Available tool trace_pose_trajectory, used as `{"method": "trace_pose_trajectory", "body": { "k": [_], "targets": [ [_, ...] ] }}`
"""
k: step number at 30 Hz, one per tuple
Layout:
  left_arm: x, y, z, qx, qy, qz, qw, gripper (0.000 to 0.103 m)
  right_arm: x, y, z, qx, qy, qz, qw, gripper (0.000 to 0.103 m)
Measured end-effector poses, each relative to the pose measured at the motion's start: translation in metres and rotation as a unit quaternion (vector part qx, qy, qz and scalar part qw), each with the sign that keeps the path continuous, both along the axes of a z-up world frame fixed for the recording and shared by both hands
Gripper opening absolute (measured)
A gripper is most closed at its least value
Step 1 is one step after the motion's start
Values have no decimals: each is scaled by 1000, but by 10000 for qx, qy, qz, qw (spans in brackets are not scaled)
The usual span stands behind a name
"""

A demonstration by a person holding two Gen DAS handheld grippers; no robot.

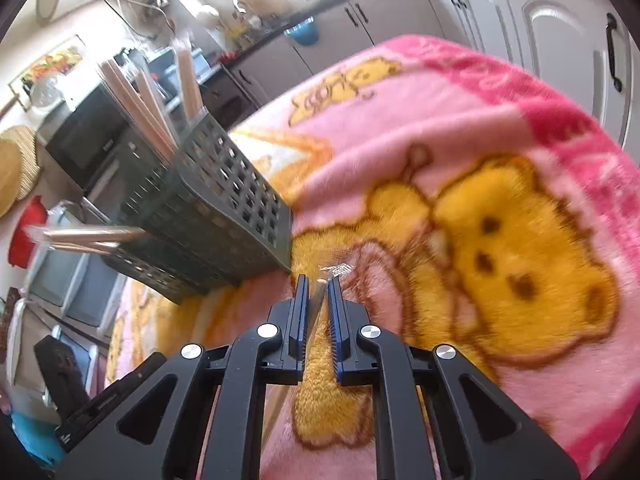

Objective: Organize utensils
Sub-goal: 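Close the left tool on a chopstick while the right tool grasps a wrapped chopstick, then lift the left tool's chopstick over the caddy while the right tool carries its chopstick there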

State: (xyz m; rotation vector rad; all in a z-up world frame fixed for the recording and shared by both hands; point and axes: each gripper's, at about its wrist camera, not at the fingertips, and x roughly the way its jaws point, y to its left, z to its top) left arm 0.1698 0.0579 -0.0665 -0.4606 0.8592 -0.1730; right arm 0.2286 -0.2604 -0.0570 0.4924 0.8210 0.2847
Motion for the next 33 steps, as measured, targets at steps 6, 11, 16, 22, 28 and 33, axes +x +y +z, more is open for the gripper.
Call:
{"method": "trace_pose_trajectory", "body": {
  "k": [6,11,16,22,28,33],
  "targets": [
    [-10,-16,24,-14,-351,-178,9992,5,-27,-13,31,-147,-502,-92,9986,9],
    [-18,-29,48,-103,-641,-389,9971,4,-44,-16,52,-308,-912,-46,9953,8],
    [-26,-40,69,-170,-903,-578,9941,3,-60,-15,72,-620,-1294,-49,9896,8],
    [-36,-58,96,-186,-1251,-844,9884,3,-73,-11,85,-899,-1595,-10,9831,7],
    [-41,-77,115,-149,-1528,-1079,9822,3,-82,-3,94,-1146,-1804,-8,9769,7],
    [-42,-87,124,-140,-1681,-1226,9780,3,-89,-5,100,-1239,-1926,-85,9734,7]
  ]
}}
